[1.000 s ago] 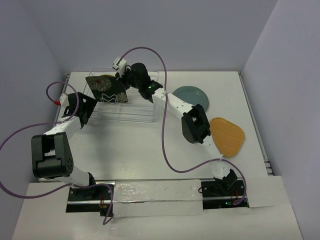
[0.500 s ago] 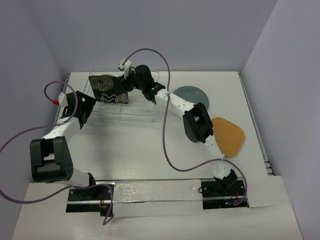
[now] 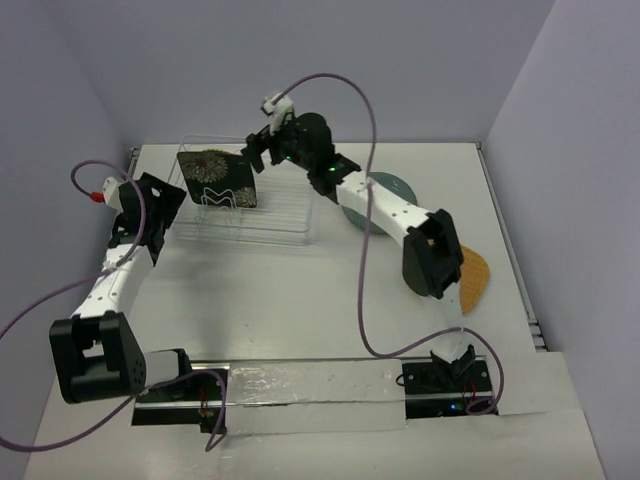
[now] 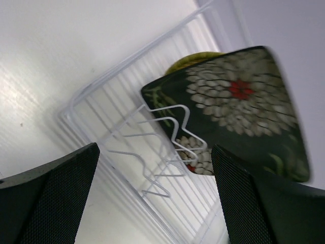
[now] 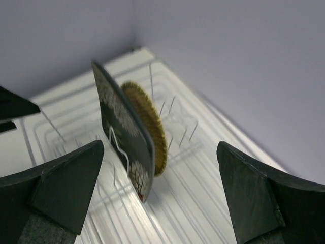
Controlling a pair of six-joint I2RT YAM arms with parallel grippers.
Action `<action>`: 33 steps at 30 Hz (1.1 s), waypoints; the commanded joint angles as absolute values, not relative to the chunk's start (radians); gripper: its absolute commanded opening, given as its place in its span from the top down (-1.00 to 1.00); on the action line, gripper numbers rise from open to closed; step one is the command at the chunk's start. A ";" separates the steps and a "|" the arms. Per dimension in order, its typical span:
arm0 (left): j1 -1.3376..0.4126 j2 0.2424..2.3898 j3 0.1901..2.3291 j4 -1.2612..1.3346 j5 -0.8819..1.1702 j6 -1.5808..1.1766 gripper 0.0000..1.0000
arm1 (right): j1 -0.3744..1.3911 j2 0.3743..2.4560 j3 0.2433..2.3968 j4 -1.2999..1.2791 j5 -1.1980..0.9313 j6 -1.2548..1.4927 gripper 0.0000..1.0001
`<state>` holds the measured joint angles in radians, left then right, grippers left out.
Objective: Load the plates into the dish rack
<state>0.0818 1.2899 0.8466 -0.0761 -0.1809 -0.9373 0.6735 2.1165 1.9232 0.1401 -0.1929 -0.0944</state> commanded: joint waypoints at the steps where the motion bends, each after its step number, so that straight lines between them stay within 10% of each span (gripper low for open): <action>1: 0.077 1.141 0.923 -0.092 -0.118 -0.825 -0.99 | 0.572 1.839 1.735 0.198 -0.131 0.037 -0.99; 12: -0.364 1.108 0.986 -0.024 0.042 -0.673 -0.99 | 0.103 1.434 1.245 -0.005 -0.174 0.398 -0.99; 33: -0.733 2.189 1.911 -0.198 0.130 -0.744 -0.99 | -0.183 1.930 1.416 -0.253 -0.402 0.318 -0.99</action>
